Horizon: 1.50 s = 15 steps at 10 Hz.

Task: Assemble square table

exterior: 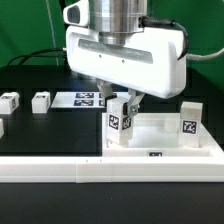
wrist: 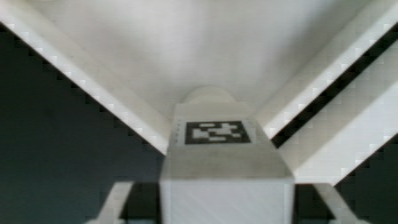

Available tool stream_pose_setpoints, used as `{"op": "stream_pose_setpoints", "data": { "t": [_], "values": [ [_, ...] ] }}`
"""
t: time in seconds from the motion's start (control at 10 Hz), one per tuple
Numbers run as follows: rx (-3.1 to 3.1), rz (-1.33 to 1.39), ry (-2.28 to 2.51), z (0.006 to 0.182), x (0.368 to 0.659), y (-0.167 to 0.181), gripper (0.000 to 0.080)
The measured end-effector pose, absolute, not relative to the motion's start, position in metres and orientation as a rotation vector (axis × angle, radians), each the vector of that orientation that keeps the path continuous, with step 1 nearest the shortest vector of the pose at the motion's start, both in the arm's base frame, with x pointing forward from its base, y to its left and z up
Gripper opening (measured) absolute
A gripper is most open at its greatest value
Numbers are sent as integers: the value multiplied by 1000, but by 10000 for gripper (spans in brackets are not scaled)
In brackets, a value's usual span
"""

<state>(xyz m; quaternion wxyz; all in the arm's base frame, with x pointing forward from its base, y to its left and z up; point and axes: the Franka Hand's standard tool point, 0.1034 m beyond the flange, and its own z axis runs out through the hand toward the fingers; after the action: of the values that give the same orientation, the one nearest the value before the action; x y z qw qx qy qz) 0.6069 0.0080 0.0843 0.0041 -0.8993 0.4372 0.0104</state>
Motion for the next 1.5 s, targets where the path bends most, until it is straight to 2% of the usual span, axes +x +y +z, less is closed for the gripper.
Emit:
{"op": "stream_pose_setpoints", "data": {
  "t": [0.1,0.2,0.3,0.4,1.5],
  "values": [
    [-2857,33,1287,85,607,8,487],
    [-2890,31,1206,86,608,8,487],
    [-2900,29,1179,86,609,9,613],
    [-2954,27,1032,87,610,8,639],
    [-3118,20,-303,85,608,17,649]
  ]
}}
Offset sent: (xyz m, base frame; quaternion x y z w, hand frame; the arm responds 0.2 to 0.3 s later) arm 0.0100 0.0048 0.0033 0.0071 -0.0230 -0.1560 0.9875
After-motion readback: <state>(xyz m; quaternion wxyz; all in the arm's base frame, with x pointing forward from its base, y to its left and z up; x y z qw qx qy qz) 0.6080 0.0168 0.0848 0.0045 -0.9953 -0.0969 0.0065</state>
